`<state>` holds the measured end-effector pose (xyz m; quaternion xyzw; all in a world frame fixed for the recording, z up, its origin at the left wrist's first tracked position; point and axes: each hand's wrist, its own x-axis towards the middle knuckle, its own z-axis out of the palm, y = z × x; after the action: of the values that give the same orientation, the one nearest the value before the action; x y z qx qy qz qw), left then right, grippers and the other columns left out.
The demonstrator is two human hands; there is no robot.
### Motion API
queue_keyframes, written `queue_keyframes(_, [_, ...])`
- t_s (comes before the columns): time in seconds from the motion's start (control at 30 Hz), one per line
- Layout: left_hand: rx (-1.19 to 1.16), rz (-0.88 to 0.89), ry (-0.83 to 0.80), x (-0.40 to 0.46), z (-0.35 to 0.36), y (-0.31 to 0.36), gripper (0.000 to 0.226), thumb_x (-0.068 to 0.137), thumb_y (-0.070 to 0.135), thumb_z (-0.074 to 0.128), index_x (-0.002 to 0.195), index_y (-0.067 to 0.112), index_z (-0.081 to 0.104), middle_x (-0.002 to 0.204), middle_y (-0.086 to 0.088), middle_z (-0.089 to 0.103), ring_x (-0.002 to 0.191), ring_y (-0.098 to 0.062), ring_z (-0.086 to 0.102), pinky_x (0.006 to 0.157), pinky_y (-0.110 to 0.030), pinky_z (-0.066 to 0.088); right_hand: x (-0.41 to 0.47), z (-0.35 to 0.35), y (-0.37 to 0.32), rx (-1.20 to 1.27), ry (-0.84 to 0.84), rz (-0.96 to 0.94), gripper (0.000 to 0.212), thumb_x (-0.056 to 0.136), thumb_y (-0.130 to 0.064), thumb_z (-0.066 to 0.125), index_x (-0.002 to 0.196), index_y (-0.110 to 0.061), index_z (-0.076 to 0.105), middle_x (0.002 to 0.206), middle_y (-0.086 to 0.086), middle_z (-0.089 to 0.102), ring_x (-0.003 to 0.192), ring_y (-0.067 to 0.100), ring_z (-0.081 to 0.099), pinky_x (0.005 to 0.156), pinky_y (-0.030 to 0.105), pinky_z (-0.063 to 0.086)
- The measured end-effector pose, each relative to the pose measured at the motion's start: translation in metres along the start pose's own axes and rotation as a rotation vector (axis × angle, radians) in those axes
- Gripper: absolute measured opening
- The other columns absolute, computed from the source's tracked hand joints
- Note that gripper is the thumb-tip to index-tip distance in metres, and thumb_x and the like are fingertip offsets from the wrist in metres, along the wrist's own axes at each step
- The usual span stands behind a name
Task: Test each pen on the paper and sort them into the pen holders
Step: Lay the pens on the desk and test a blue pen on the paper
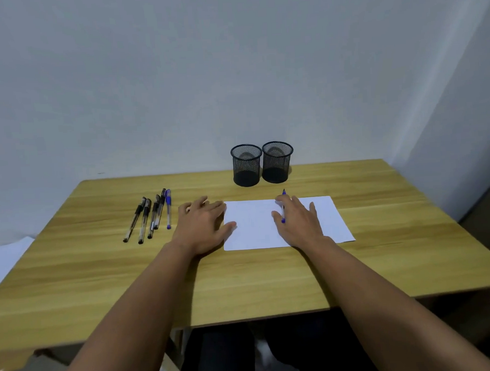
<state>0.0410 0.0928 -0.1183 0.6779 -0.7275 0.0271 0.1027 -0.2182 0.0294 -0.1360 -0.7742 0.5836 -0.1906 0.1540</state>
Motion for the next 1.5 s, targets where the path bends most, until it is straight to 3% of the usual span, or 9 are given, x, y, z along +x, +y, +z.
queue_keyframes(0.3, [0.012, 0.022, -0.101, 0.002, 0.008, 0.001, 0.082, 0.088, 0.084, 0.026, 0.157, 0.038, 0.030, 0.168, 0.006, 0.024, 0.157, -0.023, 0.007, 0.122, -0.056, 0.006, -0.001, -0.006, 0.018, 0.016, 0.022, -0.039, 0.036, 0.110, -0.035, 0.051, 0.144, -0.024, 0.048, 0.147, 0.002, 0.059, 0.146, 0.028, 0.049, 0.130, 0.058, 0.010])
queue_keyframes(0.47, [-0.020, 0.003, -0.083, 0.001, 0.011, 0.001, 0.084, 0.086, 0.087, 0.022, 0.157, 0.042, 0.028, 0.168, 0.006, 0.022, 0.157, -0.023, 0.004, 0.122, -0.058, 0.001, 0.001, -0.012, 0.007, 0.052, 0.175, -0.117, 0.037, 0.106, -0.039, 0.058, 0.139, -0.023, 0.060, 0.136, -0.002, 0.068, 0.127, 0.024, 0.060, 0.116, 0.053, 0.039])
queue_keyframes(0.57, [-0.035, -0.005, -0.059, 0.001, 0.014, 0.000, 0.085, 0.084, 0.088, 0.022, 0.156, 0.042, 0.030, 0.168, 0.007, 0.024, 0.157, -0.023, 0.005, 0.121, -0.059, 0.000, 0.005, -0.014, -0.018, 0.368, 0.317, -0.172, 0.029, 0.109, -0.041, 0.052, 0.110, -0.021, 0.074, 0.099, 0.000, 0.075, 0.100, 0.023, 0.067, 0.089, 0.044, 0.055])
queue_keyframes(0.63, [-0.057, -0.010, -0.045, 0.000, 0.015, -0.001, 0.086, 0.083, 0.089, 0.024, 0.155, 0.042, 0.032, 0.167, 0.007, 0.025, 0.157, -0.023, 0.006, 0.121, -0.059, 0.000, 0.016, -0.013, -0.041, 0.712, 0.278, -0.080, 0.030, 0.110, -0.036, 0.052, 0.112, -0.019, 0.076, 0.088, -0.002, 0.075, 0.087, 0.013, 0.072, 0.081, 0.033, 0.060])
queue_keyframes(0.8, [-0.087, -0.013, -0.019, 0.000, 0.018, -0.002, 0.085, 0.082, 0.089, 0.027, 0.153, 0.042, 0.035, 0.166, 0.008, 0.027, 0.157, -0.022, 0.006, 0.122, -0.059, -0.002, 0.049, -0.002, -0.089, 1.113, 0.198, 0.101, 0.030, 0.109, -0.026, 0.058, 0.090, -0.012, 0.078, 0.071, 0.008, 0.072, 0.059, 0.018, 0.061, 0.056, 0.027, 0.051])
queue_keyframes(0.93, [-0.122, -0.012, -0.002, 0.002, 0.019, -0.002, 0.085, 0.082, 0.089, 0.031, 0.152, 0.042, 0.038, 0.165, 0.009, 0.029, 0.157, -0.022, 0.007, 0.122, -0.059, -0.003, 0.069, 0.010, -0.098, 1.080, 0.104, 0.119, 0.024, 0.105, -0.017, 0.058, 0.088, -0.016, 0.076, 0.076, 0.008, 0.076, 0.053, 0.017, 0.059, 0.050, 0.027, 0.049])
queue_keyframes(1.07, [-0.127, -0.005, 0.003, 0.003, 0.021, -0.004, 0.085, 0.081, 0.090, 0.031, 0.152, 0.043, 0.038, 0.165, 0.009, 0.029, 0.157, -0.022, 0.006, 0.122, -0.060, -0.003, 0.073, 0.036, -0.090, 1.136, 0.073, 0.123, 0.044, 0.103, -0.030, 0.070, 0.061, -0.020, 0.062, 0.061, 0.007, 0.061, 0.051, 0.018, 0.053, 0.050, 0.030, 0.041])
queue_keyframes(1.33, [-0.133, -0.002, 0.015, 0.003, 0.022, -0.004, 0.085, 0.081, 0.090, 0.033, 0.152, 0.043, 0.038, 0.164, 0.009, 0.030, 0.157, -0.023, 0.006, 0.122, -0.063, -0.005, 0.071, 0.051, -0.086, 1.038, 0.090, 0.035, 0.048, 0.092, -0.044, 0.075, 0.060, -0.016, 0.053, 0.057, 0.019, 0.051, 0.058, 0.029, 0.052, 0.059, 0.039, 0.047])
queue_keyframes(1.5, [-0.142, -0.006, 0.017, 0.003, 0.020, -0.003, 0.086, 0.081, 0.089, 0.034, 0.152, 0.042, 0.039, 0.164, 0.010, 0.030, 0.157, -0.023, 0.007, 0.122, -0.063, -0.005, 0.072, 0.054, -0.077, 0.970, 0.145, 0.077, 0.041, 0.094, -0.018, 0.069, 0.061, -0.011, 0.046, 0.052, 0.014, 0.051, 0.053, 0.029, 0.059, 0.054, 0.035, 0.048])
